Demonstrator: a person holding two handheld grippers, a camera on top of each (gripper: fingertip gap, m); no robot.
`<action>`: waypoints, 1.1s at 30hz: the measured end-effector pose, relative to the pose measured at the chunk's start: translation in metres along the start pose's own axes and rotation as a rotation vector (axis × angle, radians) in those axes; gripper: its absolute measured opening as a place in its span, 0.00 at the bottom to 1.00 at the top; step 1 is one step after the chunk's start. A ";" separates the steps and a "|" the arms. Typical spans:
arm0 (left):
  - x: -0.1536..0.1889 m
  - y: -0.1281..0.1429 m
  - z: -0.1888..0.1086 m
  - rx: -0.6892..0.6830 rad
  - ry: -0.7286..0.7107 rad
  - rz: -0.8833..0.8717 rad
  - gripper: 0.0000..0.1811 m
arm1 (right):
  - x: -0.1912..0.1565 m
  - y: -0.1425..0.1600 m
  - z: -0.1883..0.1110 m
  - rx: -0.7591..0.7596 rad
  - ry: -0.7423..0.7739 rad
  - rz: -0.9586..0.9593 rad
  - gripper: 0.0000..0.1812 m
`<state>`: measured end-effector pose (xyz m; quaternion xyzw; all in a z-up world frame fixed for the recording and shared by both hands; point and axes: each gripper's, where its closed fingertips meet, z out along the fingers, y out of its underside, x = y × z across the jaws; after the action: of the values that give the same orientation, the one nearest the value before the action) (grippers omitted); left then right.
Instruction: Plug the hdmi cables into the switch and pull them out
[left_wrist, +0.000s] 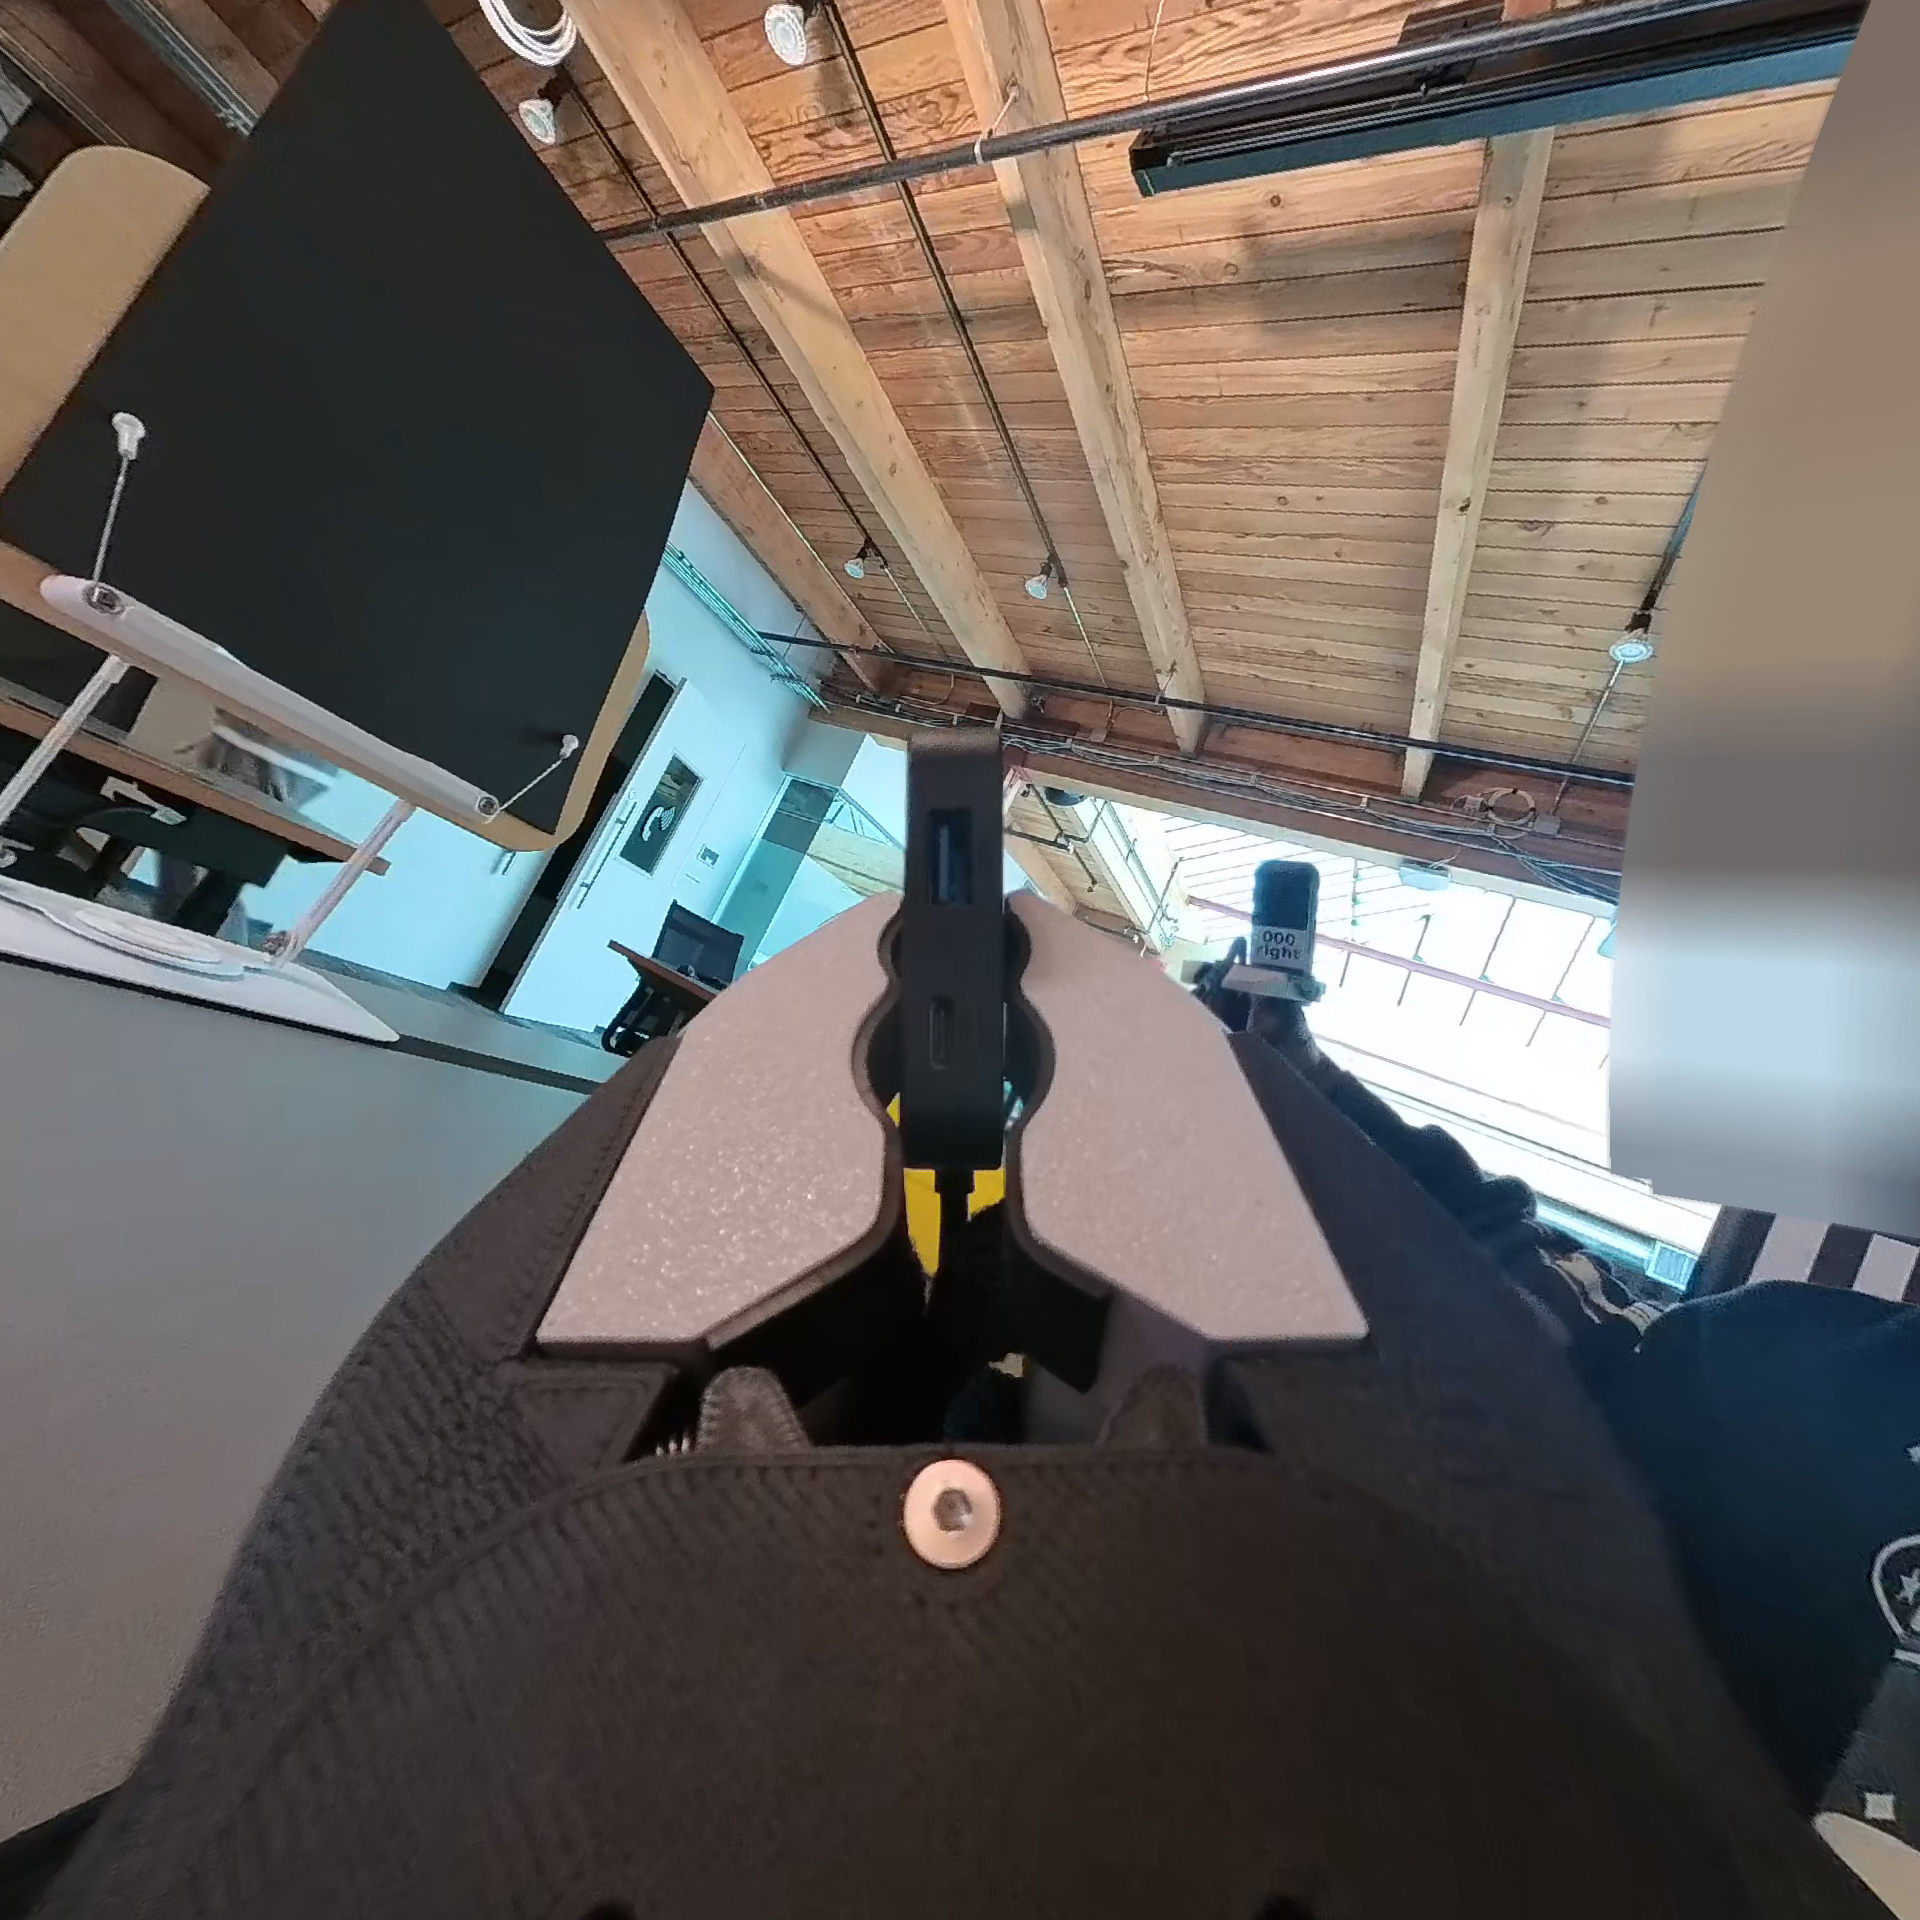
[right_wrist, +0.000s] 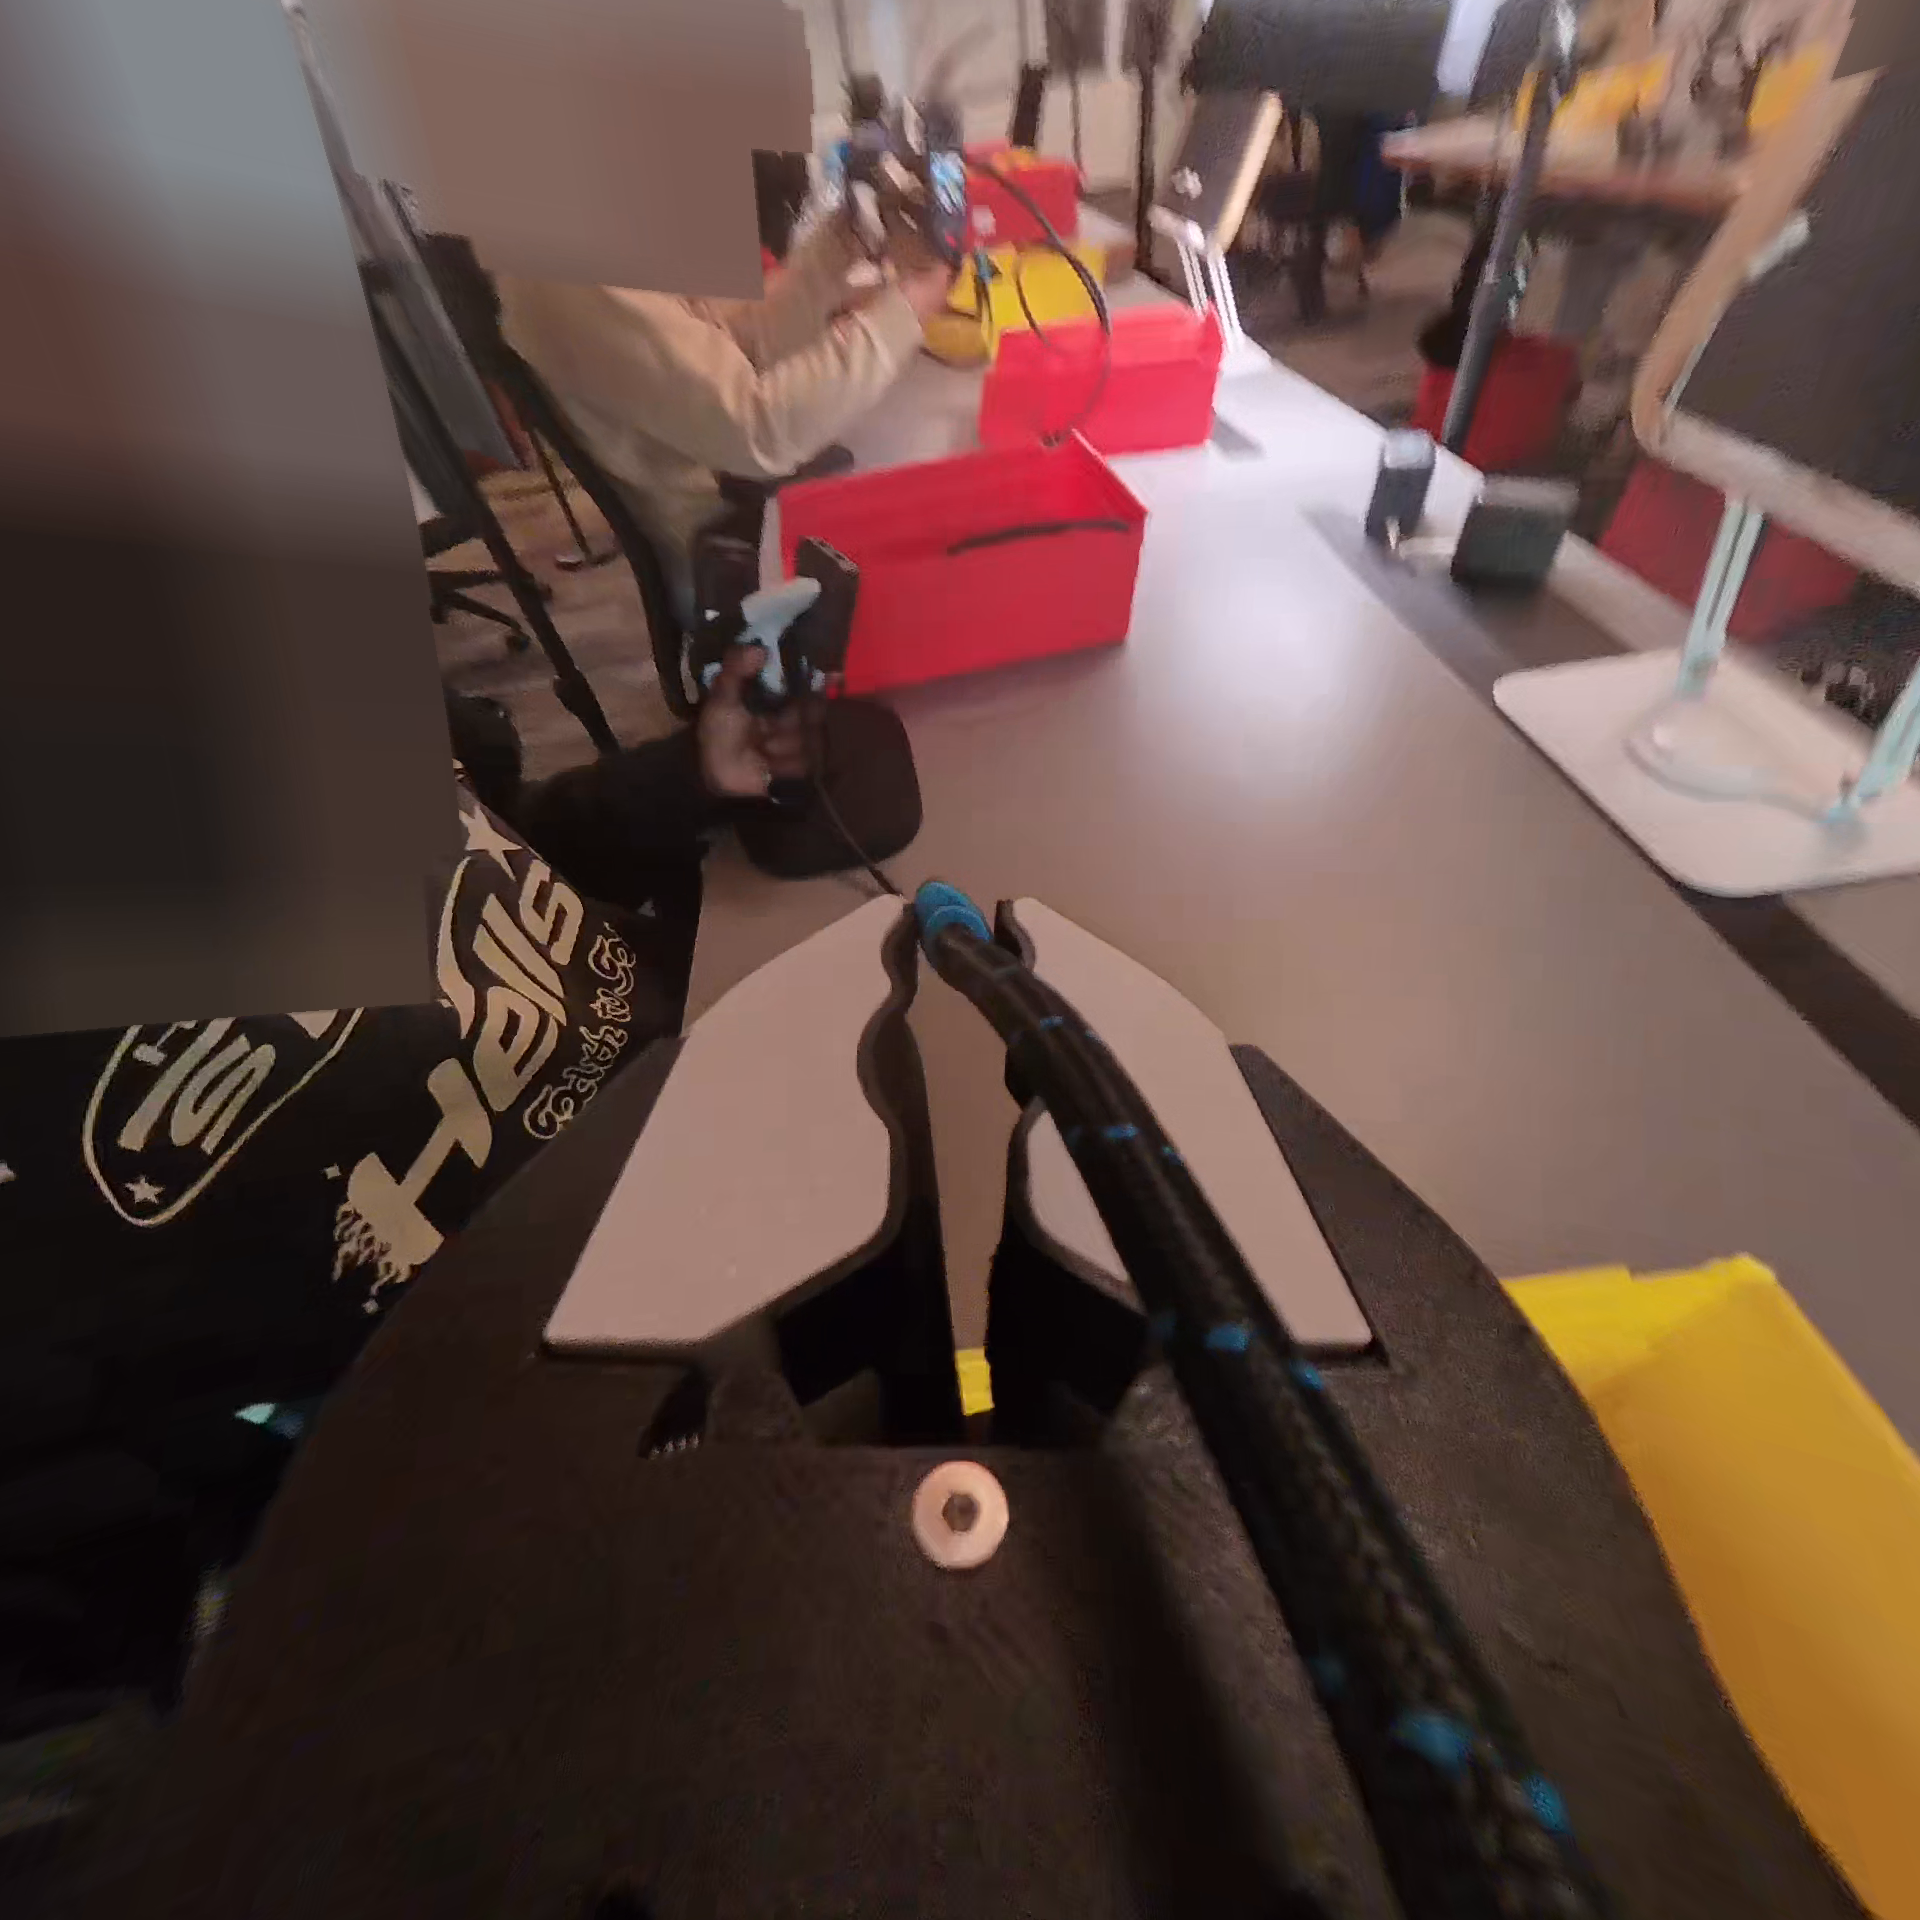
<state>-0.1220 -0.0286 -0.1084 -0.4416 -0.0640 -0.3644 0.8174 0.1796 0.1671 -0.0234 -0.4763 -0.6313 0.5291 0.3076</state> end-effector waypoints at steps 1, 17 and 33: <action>0.000 -0.001 0.000 0.004 0.002 -0.001 0.07 | -0.002 0.004 0.000 0.027 -0.014 -0.031 0.08; 0.000 0.003 0.002 -0.018 0.006 0.001 0.07 | 0.021 0.054 -0.021 0.299 0.180 -0.260 0.08; 0.002 0.003 0.001 -0.014 0.013 0.010 0.07 | 0.021 0.138 0.006 -0.027 0.259 0.470 0.10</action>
<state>-0.1180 -0.0281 -0.1089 -0.4453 -0.0540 -0.3638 0.8163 0.2046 0.1824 -0.1599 -0.6778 -0.4657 0.5120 0.2482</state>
